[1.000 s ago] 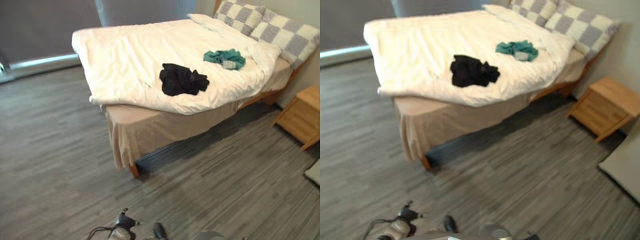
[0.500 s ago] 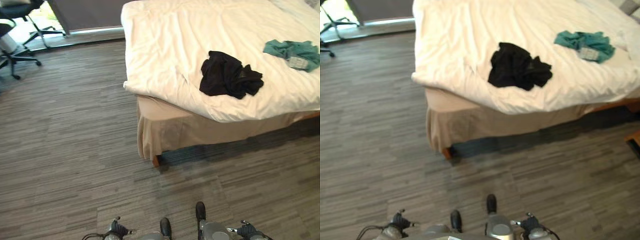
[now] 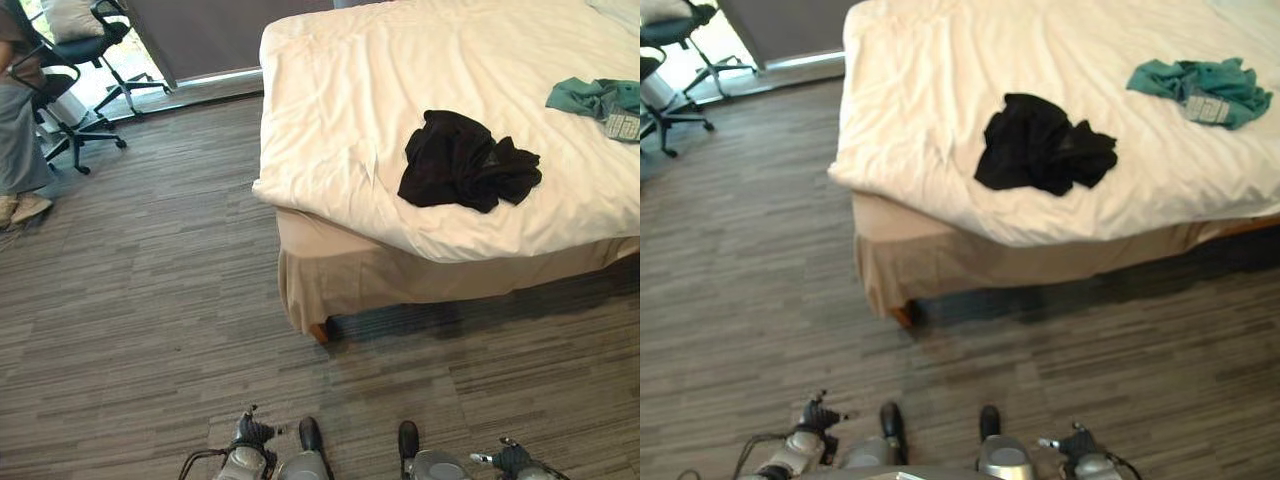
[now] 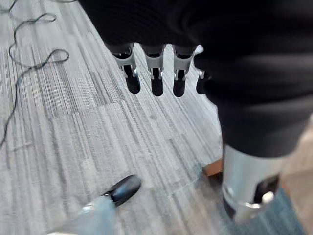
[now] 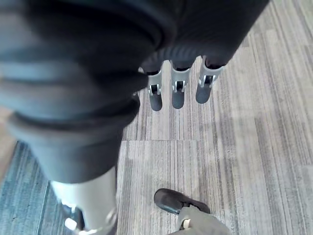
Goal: Tidy up the quilt and then pick up the clothes from the bed and put them into the laundry hamper.
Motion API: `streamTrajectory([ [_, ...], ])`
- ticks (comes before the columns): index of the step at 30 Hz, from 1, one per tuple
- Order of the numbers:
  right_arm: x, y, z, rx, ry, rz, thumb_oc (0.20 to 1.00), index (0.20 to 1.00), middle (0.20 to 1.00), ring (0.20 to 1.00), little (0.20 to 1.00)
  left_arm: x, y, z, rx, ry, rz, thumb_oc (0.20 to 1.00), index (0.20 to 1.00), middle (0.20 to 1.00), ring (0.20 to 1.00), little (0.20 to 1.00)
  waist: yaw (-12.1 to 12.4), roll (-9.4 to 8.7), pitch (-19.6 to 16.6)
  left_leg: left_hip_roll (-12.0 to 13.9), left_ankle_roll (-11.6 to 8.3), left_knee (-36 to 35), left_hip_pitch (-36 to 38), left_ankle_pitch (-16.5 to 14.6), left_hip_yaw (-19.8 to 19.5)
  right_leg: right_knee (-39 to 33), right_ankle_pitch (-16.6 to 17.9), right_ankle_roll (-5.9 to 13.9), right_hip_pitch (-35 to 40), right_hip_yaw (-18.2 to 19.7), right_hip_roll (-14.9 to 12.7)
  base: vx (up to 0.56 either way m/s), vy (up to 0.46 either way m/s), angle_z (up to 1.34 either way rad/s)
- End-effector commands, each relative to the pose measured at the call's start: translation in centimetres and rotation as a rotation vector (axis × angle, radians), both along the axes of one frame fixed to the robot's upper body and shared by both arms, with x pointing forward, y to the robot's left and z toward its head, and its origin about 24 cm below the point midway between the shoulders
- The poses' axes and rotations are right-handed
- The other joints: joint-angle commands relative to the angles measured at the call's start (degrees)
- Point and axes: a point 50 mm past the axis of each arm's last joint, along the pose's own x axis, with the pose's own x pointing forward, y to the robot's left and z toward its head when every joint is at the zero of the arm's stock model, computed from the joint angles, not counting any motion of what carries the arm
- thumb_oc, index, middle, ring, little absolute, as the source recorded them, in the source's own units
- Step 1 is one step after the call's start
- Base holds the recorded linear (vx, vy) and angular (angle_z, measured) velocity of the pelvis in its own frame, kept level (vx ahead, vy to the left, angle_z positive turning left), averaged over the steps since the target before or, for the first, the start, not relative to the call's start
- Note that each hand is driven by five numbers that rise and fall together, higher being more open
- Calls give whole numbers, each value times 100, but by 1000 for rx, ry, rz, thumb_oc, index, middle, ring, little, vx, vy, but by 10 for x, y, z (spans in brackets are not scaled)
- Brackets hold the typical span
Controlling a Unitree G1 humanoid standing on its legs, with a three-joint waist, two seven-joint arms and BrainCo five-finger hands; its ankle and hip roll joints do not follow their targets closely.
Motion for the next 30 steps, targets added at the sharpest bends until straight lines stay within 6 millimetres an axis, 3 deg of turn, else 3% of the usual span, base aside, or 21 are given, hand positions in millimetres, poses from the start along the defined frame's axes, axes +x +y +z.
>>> streamTrajectory([
  [1,-3,6,-3,-10,12,11,1000,1000,1000,1000,1000,5,44,16,95,-108,250,1000,1000,1000,1000,1000,24,-241,-33,-15,-169,36,316,-720,86,415,-785,903,-121,115,-358,188,62,11],
  [2,-8,9,-3,-5,-11,22,1000,1000,1000,1000,1000,17,72,38,183,-247,317,1000,1000,1000,1000,1000,-10,-256,-30,5,-189,-53,400,-725,142,429,-788,923,-127,162,-333,83,28,14],
  [3,-8,9,-3,-5,-10,22,1000,1000,1000,1000,1000,16,72,38,183,-246,318,1000,1000,1000,1000,1000,-8,-258,-34,5,-190,-54,403,-726,146,430,-790,923,-126,165,-333,125,46,5],
  [4,-13,10,-3,0,-27,29,1000,1000,1000,1000,1000,30,88,58,269,-340,281,1000,1000,1000,1000,1000,-34,-276,9,7,-197,-61,446,-748,169,429,-799,944,-104,172,-336,59,39,-20],
  [5,-15,10,-1,3,-59,35,1000,1000,1000,1000,1000,59,110,101,432,-496,151,1000,1000,1000,1000,1000,-52,-295,73,15,-212,-73,429,-759,221,424,-771,989,-153,193,-337,55,36,-17],
  [6,-15,10,-1,3,-60,35,1000,1000,1000,1000,1000,59,110,101,432,-496,151,1000,1000,1000,1000,1000,-47,-294,59,20,-214,-78,413,-746,227,420,-758,985,-173,199,-331,-50,32,-15],
  [7,-14,8,1,12,-89,31,1000,1000,1000,1000,1000,97,124,172,663,-723,-45,1000,1000,1000,1000,1000,-69,-312,205,20,-222,-77,324,-775,256,427,-696,1072,-356,232,-342,-74,7,-15],
  [8,-14,8,1,13,-89,31,1000,1000,1000,1000,1000,97,124,173,664,-723,-45,1000,1000,1000,1000,1000,-62,-312,191,25,-224,-82,306,-761,264,424,-681,1067,-380,240,-336,-101,9,-21],
  [10,-15,7,1,20,-86,27,1000,1000,1000,1000,1000,122,119,225,804,-900,-154,1000,1000,1000,1000,1000,-85,-313,267,21,-224,-74,181,-770,297,434,-626,1122,-577,264,-341,-68,17,-15],
  [12,-14,8,0,25,-71,36,1000,1000,1000,1000,1000,142,114,261,894,-996,-209,1000,1000,1000,1000,1000,-130,-306,349,22,-217,-68,63,-765,346,462,-586,1154,-762,296,-351,-79,41,-19],
  [19,20,-7,11,-30,-132,67,1000,1000,1000,1000,1000,226,74,379,1251,-1077,-412,1000,1000,1000,1000,1000,-539,-262,715,4,-188,-14,-503,-680,579,768,-401,1292,-1729,534,-378,-93,60,-19],
  [22,29,-7,14,-30,-165,61,1000,1000,1000,1000,1000,238,76,403,1353,-1007,-390,1000,1000,1000,1000,1000,-650,-283,803,6,-176,-9,-652,-665,663,812,-330,1343,-1993,617,-345,-38,50,-30],
  [25,38,-5,17,-7,-220,29,1000,1000,1000,1000,1000,246,80,456,1586,-841,-360,1000,1000,1000,1000,1000,-885,-353,1064,48,-163,81,-1042,-633,860,871,-164,1439,-2542,753,-320,-70,54,-47],
  [29,37,0,15,21,-240,-9,1000,1000,1000,1000,1000,241,90,472,1626,-794,-303,1000,1000,1000,1000,1000,-954,-381,1144,71,-167,144,-1285,-634,953,853,-92,1469,-2811,782,-342,-8,21,-29],
  [30,31,3,12,35,-225,-15,1000,1000,1000,1000,1000,239,93,477,1677,-762,-303,1000,1000,1000,1000,1000,-980,-364,1165,65,-202,170,-1327,-759,915,856,-188,1528,-2854,769,-363,50,35,-25],
])
